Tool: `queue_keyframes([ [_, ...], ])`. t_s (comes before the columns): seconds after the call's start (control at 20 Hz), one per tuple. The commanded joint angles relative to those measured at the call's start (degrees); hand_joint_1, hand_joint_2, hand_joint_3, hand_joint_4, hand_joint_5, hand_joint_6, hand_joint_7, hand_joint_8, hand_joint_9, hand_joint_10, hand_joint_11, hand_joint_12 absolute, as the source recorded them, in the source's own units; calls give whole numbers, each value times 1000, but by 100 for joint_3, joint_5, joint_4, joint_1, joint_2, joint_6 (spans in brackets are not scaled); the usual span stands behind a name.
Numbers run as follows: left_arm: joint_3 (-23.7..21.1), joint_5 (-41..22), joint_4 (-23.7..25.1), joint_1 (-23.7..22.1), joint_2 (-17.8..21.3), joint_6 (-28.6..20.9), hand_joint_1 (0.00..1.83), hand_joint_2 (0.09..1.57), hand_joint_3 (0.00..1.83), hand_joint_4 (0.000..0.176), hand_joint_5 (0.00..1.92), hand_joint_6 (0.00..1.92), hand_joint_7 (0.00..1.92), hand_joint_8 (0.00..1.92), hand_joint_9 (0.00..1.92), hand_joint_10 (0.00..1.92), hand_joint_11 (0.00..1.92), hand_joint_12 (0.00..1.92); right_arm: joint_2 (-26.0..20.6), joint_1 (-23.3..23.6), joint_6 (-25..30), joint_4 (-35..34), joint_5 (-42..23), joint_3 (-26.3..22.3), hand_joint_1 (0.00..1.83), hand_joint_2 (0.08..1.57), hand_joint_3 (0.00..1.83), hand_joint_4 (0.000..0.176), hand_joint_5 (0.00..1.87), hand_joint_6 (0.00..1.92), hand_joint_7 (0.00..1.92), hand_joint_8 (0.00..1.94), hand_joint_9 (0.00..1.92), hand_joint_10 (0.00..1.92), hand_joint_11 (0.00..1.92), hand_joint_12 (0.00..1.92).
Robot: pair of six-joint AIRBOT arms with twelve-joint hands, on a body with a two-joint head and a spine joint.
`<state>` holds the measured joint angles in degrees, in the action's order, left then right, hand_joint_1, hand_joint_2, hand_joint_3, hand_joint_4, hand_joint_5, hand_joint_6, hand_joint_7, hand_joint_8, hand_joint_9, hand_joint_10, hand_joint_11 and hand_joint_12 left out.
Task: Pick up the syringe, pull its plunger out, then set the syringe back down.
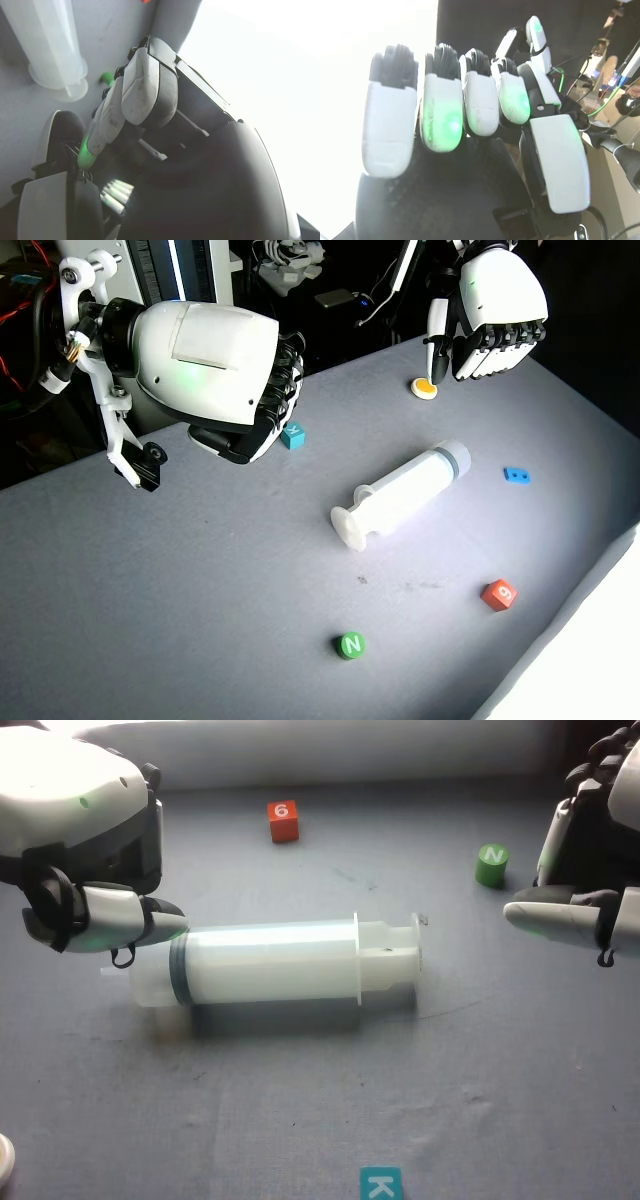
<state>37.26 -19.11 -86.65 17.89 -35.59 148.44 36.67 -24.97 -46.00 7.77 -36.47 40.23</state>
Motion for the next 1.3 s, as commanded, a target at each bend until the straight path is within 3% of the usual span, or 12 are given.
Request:
queue_keyframes([
  [0.0, 17, -162, 147, -86, -4, 34, 0, 1032, 150, 0, 39, 54, 48, 58, 33, 51, 0, 210, -33, 32, 36, -61, -693, -12, 0, 1068, 185, 0, 0, 0, 0, 0, 0, 0, 0, 0],
  [0.1, 23, -175, 134, -84, -4, 34, 0, 1119, 18, 0, 64, 4, 71, 5, 46, 4, 0, 150, -35, 25, 36, -60, -696, -11, 0, 1146, 18, 0, 0, 0, 0, 0, 0, 0, 0, 0],
  [0.4, -43, -304, 5, -94, -5, 34, 48, 1144, 5, 0, 24, 0, 25, 0, 11, 0, 0, 123, -40, 23, 36, -60, -713, -11, 0, 1166, 21, 0, 0, 0, 0, 0, 0, 0, 0, 0],
  [0.45, -51, -306, -17, -91, -5, 34, 690, 1016, 0, 0, 4, 0, 4, 0, 1, 0, 0, 99, -39, 26, 35, -60, -713, -11, 0, 1169, 21, 0, 0, 0, 0, 0, 0, 0, 0, 0],
  [0.5, -57, -306, -32, -90, -6, 34, 930, 872, 0, 0, 0, 0, 0, 0, 0, 0, 0, 172, -39, 29, 35, -60, -713, -13, 0, 1179, 25, 0, 0, 0, 0, 0, 0, 0, 0, 0],
  [0.8, -46, -623, -270, -80, -265, -37, 994, 876, 8, 0, 0, 0, 0, 0, 9, 2, 0, 377, -39, 34, 29, -60, -712, -15, 0, 1192, 24, 0, 1, 0, 1, 0, 0, 0, 0, 0],
  [1.0, 46, -1040, 338, 127, -702, -1068, 981, 881, 4, 0, 0, 0, 0, 0, 19, 3, 0, 451, -39, 40, 18, -61, -713, -13, 0, 1192, 20, 0, 13, 5, 8, 3, 0, 0, 0, 0],
  [1.1, 102, -1203, 501, 294, -915, -1382, 1018, 879, 0, 0, 0, 0, 0, 0, 0, 0, 0, 367, -39, 40, 18, -61, -713, -11, 0, 1201, 21, 0, 42, 16, 27, 10, 0, 0, 0, 0],
  [1.25, 219, -1583, 1299, 730, -1212, -2372, 1029, 857, 0, 0, 0, 0, 0, 0, 11, 3, 0, 341, -46, -2, 22, -62, -786, -11, 0, 1197, 16, 0, 35, 11, 29, 9, 4, 2, 0, 0],
])
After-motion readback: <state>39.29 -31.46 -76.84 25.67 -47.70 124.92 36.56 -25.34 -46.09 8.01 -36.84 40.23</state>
